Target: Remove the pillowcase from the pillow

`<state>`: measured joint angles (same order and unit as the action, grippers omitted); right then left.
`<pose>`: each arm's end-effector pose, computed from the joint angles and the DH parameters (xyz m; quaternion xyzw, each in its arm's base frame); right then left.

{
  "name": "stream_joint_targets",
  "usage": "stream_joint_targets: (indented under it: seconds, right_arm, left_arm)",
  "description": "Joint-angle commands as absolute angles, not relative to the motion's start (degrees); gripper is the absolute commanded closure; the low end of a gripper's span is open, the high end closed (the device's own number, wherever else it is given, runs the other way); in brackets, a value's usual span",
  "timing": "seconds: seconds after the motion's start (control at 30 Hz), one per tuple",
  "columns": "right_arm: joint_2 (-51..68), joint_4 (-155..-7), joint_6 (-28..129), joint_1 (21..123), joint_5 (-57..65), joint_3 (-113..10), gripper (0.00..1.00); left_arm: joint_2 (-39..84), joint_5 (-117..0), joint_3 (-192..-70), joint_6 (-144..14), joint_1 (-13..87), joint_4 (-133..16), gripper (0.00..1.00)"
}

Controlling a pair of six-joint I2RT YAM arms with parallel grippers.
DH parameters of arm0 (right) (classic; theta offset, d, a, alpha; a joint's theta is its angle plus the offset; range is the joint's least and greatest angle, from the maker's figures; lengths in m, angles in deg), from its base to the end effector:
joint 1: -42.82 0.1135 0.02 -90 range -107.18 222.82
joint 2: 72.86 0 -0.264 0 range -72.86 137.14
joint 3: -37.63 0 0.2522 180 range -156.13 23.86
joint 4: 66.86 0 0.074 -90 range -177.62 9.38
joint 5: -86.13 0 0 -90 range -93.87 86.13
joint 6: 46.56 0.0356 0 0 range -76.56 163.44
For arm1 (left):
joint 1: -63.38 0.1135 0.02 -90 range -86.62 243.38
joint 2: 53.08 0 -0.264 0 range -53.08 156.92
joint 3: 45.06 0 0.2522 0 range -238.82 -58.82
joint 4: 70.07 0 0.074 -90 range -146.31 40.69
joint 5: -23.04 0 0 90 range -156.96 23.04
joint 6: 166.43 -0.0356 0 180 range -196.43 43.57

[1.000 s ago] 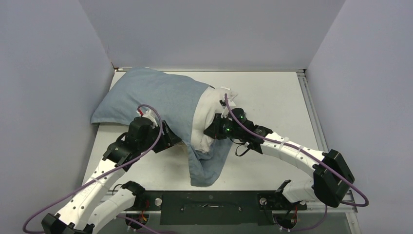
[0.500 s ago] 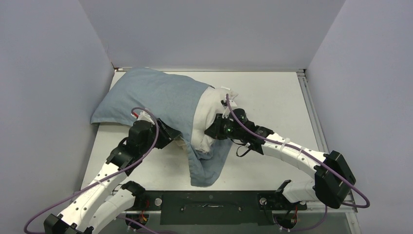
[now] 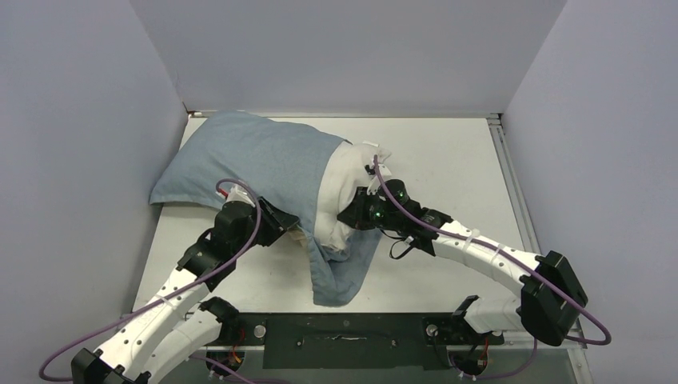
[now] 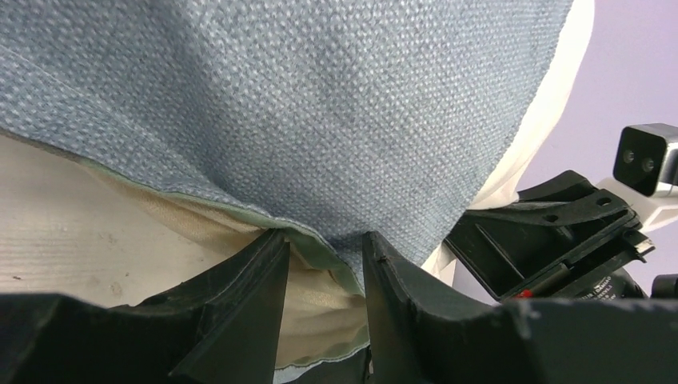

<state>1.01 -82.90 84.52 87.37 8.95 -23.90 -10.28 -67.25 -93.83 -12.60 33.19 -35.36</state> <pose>0.2002 0.2081 0.2615 -0.0830 0.8514 0.4163 0.3082 0.1498 -0.0870 0.2664 -0.2502 0.8233 -0.3712 0.3490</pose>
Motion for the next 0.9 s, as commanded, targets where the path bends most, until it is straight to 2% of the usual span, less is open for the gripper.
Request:
stream_joint_targets:
  seconds: [0.0, 0.13, 0.23, 0.27, 0.53, 0.87]
  right_arm:
    - [-3.4, -79.4, 83.4, 86.7, 7.4, -24.0, 0.95]
    - [-4.3, -79.8, 83.1, 86.3, 7.5, -23.6, 0.95]
    - [-5.0, -80.4, 82.7, 85.7, 7.5, -23.5, 0.95]
    - [-5.3, -80.4, 82.6, 85.5, 7.4, -23.5, 0.95]
    - [-10.3, -86.7, 80.4, 81.9, 6.8, -24.1, 0.95]
    - [-18.0, -93.4, 76.7, 73.0, 8.3, -25.6, 0.95]
  left_arm:
    - [-10.9, -70.0, -93.4, -11.5, 31.0, -34.8, 0.62]
    - [-10.9, -71.3, -92.1, -10.6, 29.8, -35.5, 0.76]
    - [-10.1, -72.6, -92.0, -11.5, 29.4, -35.8, 0.97]
    - [-9.8, -73.5, -92.3, -12.3, 29.4, -35.5, 1.0]
    - [-5.0, -83.2, -97.9, -22.7, 32.1, -30.8, 1.0]
    - [2.5, -89.0, -102.5, -35.1, 46.1, -31.3, 1.0]
